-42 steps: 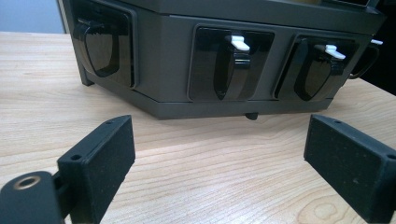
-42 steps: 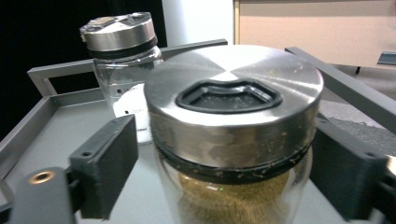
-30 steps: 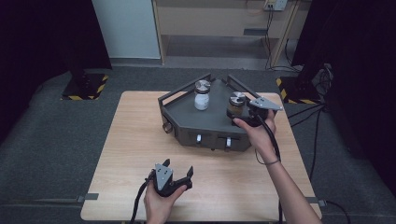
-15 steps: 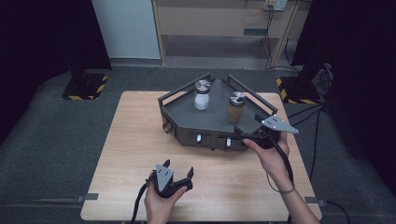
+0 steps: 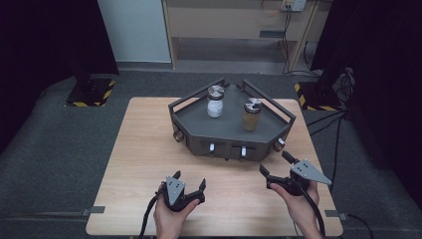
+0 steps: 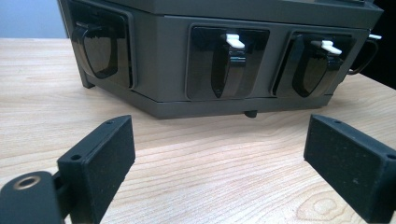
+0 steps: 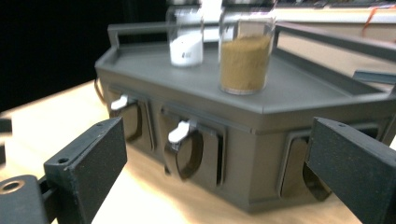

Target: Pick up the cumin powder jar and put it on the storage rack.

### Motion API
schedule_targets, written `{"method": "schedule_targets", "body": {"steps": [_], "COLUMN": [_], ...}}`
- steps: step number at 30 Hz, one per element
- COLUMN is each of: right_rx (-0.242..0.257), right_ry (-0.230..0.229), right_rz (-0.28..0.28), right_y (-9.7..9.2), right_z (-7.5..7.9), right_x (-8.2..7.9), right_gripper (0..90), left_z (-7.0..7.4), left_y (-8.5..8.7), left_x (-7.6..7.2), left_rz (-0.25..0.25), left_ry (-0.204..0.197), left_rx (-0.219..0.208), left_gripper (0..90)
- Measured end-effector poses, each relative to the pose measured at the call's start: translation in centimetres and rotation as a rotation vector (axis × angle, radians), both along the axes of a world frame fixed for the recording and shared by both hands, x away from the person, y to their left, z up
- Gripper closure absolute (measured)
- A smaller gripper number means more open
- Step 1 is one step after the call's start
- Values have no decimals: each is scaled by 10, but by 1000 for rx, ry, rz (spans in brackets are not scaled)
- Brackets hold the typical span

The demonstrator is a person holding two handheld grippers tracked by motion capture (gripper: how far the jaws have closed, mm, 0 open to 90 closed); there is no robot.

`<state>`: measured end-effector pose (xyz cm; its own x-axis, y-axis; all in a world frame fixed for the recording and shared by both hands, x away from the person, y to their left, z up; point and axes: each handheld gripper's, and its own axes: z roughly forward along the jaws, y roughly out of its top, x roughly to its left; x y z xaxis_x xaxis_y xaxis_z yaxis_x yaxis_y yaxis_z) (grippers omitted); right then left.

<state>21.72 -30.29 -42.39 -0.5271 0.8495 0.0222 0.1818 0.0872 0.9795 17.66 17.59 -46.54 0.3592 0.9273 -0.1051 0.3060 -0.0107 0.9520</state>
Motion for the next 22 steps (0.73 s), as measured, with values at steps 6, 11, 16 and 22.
{"method": "schedule_targets", "body": {"steps": [6,11,16,22], "right_rx": [12,8,3,6], "right_ry": [2,27,50,56], "right_rz": [-13,-5,2,-4], "right_y": [-4,-2,-2,-3], "right_z": [-3,-7,-6,-5], "right_x": [-4,-2,-2,-5], "right_gripper": [55,55,53,51], "left_z": [1,0,-1,1], "left_y": [1,2,1,1], "left_x": [0,1,0,0], "left_rz": [0,7,-2,1], "left_ry": [-10,-9,-10,-21], "left_rx": [3,3,11,10], "left_gripper": [77,77,76,76]}}
